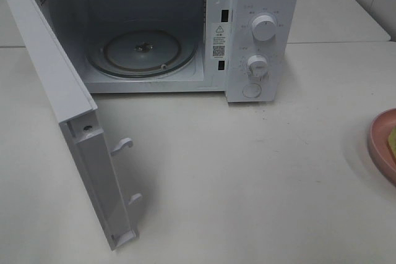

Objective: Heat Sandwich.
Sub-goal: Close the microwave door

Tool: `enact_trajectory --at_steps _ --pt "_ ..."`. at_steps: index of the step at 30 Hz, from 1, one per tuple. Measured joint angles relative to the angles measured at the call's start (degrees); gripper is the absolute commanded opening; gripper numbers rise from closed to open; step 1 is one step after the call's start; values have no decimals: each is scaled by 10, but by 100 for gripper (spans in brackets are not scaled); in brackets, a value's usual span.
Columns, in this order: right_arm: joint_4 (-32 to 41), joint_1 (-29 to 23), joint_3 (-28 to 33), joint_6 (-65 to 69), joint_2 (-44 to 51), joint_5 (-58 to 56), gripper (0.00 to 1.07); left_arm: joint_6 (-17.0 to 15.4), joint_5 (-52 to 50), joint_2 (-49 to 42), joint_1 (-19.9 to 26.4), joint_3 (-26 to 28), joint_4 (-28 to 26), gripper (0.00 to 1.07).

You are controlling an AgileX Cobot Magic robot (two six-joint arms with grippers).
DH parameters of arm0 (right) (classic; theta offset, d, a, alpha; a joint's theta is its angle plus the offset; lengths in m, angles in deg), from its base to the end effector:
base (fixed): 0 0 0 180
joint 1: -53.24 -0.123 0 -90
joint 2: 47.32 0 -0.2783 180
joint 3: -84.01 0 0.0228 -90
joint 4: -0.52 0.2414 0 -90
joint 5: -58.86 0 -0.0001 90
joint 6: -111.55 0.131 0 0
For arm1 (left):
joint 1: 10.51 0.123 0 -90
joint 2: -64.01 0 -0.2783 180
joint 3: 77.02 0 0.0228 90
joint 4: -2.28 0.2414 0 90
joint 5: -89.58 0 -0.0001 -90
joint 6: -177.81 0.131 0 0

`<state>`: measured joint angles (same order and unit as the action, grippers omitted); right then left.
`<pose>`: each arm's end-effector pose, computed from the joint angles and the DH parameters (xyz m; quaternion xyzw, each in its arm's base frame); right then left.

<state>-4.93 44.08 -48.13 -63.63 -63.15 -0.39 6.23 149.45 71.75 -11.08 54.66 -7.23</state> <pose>0.0493 -0.0029 0.2555 -0.0351 0.8769 0.0109 0.4793 0.0285 -0.0190 0.2581 0.0690 0.8420 -0.0465 0.5330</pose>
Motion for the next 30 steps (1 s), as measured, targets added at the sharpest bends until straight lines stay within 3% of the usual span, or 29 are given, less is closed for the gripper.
enact_trajectory --at_steps 7,12,30 --pt "14 38 1 -17 77 -4 76 0 0 0 0 0 0 101" --pt "14 60 2 -17 80 -6 76 0 0 0 0 0 0 101" --pt "17 61 2 -17 80 -6 76 0 0 0 0 0 0 101"
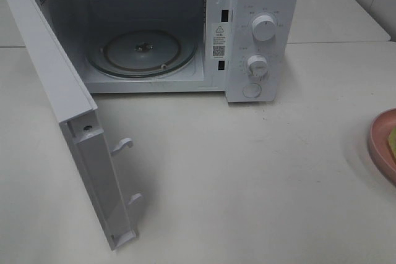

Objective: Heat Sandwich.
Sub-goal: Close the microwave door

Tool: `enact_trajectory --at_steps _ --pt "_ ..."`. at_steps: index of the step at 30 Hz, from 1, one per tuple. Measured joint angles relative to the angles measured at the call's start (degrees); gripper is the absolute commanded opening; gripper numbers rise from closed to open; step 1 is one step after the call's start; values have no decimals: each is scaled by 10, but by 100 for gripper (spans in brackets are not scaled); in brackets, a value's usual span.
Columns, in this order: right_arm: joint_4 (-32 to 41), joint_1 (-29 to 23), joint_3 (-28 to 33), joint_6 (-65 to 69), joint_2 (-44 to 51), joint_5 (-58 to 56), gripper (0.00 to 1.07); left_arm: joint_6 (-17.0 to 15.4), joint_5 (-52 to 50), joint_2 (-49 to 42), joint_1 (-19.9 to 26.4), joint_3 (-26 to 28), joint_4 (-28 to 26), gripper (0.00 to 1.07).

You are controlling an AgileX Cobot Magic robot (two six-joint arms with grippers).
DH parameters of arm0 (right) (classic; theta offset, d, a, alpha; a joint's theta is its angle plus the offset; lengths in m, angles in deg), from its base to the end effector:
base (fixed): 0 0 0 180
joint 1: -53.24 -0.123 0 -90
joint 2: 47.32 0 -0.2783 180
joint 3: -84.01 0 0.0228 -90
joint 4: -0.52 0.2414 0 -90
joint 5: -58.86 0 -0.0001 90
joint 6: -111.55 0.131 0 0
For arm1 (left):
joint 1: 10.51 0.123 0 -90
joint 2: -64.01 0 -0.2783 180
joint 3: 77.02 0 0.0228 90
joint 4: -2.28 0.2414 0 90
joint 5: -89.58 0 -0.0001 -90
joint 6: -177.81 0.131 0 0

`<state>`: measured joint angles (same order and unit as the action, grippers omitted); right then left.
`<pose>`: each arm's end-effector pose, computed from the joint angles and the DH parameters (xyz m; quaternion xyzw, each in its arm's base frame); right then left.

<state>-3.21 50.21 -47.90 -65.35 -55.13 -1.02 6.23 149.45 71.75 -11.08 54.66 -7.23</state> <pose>0.0295 -0.0058 0.2582 0.0016 0.8466 -0.0041 0.5322 0.0285 -0.0190 0.2581 0.0690 0.8420 -0.0465 0.5330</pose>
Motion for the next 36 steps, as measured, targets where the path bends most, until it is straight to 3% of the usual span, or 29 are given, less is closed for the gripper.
enact_trajectory --at_steps 27,36 --pt "0 0 0 0 0 0 76 0 0 0 0 0 1 101" --pt "0 0 0 0 0 0 76 -26 0 0 0 0 19 101"
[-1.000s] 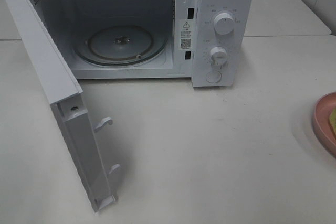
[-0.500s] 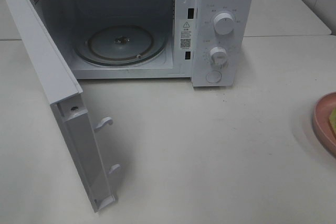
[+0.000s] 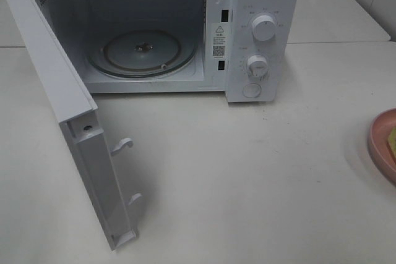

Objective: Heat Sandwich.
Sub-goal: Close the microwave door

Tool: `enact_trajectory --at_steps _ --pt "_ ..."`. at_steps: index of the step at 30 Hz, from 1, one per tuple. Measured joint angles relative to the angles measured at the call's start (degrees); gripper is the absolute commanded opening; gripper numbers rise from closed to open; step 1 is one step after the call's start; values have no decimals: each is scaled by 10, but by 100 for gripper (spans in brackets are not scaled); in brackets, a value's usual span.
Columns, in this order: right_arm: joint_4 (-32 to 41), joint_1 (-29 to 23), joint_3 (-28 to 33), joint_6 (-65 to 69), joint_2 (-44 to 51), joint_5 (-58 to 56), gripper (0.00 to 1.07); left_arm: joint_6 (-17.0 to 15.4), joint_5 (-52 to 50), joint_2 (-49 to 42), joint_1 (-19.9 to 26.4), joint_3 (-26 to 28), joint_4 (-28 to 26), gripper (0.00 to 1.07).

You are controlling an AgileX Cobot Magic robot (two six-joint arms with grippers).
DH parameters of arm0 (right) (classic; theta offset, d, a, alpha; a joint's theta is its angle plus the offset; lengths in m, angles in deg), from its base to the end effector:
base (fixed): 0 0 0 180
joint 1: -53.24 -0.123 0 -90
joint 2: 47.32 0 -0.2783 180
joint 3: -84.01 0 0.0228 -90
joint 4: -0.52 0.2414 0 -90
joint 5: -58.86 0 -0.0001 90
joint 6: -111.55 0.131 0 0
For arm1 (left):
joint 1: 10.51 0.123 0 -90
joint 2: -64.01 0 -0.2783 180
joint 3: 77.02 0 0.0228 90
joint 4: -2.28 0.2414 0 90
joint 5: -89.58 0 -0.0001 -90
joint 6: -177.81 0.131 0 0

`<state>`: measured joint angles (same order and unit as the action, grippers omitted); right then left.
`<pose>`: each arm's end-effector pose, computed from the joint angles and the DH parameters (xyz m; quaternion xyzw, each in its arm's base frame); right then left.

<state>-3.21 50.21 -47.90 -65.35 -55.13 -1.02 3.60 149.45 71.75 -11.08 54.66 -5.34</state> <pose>0.0295 -0.0058 0.2582 0.0016 0.8466 -0.0041 0.5322 0.0288 -0.0153 0.2576 0.0491 0.8444 -0.0422 0.5317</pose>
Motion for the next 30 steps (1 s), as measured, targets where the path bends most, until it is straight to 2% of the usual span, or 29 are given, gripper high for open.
enact_trajectory --at_steps 13,19,24,25,26,28,29,30 --pt "0 0 0 0 0 0 76 -2 -11 1 0 4 -5 101" --pt "0 0 0 0 0 0 76 -3 -35 40 0 11 -5 98" --pt "0 0 0 0 0 0 76 -5 -87 109 0 11 -1 83" --pt "0 0 0 0 0 0 76 -5 -97 123 0 11 0 71" --pt "0 0 0 0 0 0 76 -5 -97 123 0 11 0 71" --pt "0 0 0 0 0 0 76 -5 -131 158 0 7 2 56" --pt "0 0 0 0 0 0 76 -5 -141 171 0 3 3 43" --pt "0 0 0 0 0 0 76 -5 -141 171 0 3 3 43"
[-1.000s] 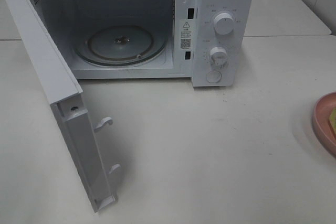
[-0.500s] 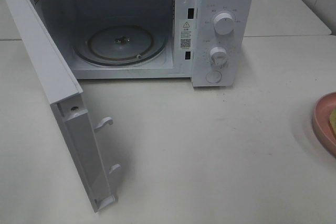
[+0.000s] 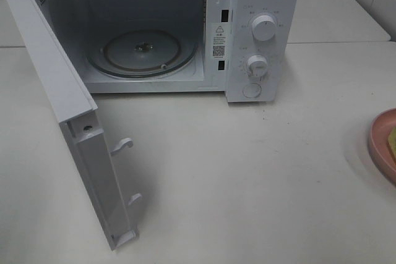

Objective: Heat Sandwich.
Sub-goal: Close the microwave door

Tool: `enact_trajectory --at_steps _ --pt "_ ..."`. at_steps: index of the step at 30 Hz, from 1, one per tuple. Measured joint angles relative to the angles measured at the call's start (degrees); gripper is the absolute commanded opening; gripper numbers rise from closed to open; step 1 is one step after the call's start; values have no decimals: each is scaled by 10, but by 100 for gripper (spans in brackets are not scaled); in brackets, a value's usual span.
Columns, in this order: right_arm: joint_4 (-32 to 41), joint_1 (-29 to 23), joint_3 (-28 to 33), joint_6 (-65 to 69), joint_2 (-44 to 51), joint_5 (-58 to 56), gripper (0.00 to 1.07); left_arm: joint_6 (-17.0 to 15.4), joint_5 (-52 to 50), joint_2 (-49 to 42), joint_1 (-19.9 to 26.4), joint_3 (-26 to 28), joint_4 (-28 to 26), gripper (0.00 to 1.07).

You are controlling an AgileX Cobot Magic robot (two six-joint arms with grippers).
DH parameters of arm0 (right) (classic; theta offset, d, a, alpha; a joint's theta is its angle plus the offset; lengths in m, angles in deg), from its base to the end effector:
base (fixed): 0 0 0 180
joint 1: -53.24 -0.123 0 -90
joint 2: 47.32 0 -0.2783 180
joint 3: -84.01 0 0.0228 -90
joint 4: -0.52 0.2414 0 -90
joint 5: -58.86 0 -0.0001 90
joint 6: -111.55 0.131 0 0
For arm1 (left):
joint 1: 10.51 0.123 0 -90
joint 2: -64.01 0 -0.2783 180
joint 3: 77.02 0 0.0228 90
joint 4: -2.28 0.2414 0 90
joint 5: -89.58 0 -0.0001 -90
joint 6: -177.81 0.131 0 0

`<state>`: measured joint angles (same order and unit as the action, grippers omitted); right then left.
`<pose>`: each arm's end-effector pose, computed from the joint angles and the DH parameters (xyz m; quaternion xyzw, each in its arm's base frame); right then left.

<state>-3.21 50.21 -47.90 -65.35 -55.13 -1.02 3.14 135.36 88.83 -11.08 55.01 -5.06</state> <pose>0.0295 -0.0058 0.2582 0.0016 0.8466 -0.0041 0.5322 0.0859 -0.0129 0.2710 0.0292 0.8576 -0.0410 0.5119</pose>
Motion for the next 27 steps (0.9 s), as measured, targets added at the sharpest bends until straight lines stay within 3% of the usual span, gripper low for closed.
enact_trajectory --at_steps 2,3,6,14,15,21,27 --pt "0 0 0 0 0 0 76 0 -21 22 0 -9 2 28" --pt "0 0 0 0 0 0 76 0 -44 43 0 -18 3 12" --pt "0 0 0 0 0 0 76 0 -72 67 0 -29 3 0" --pt "0 0 0 0 0 0 76 21 -258 144 0 -95 2 0" --pt "0 0 0 0 0 0 76 28 -324 160 0 -117 1 0" --pt "0 0 0 0 0 0 76 33 -489 223 0 -168 -1 0" --pt "0 0 0 0 0 0 76 30 -634 318 0 -185 9 0"
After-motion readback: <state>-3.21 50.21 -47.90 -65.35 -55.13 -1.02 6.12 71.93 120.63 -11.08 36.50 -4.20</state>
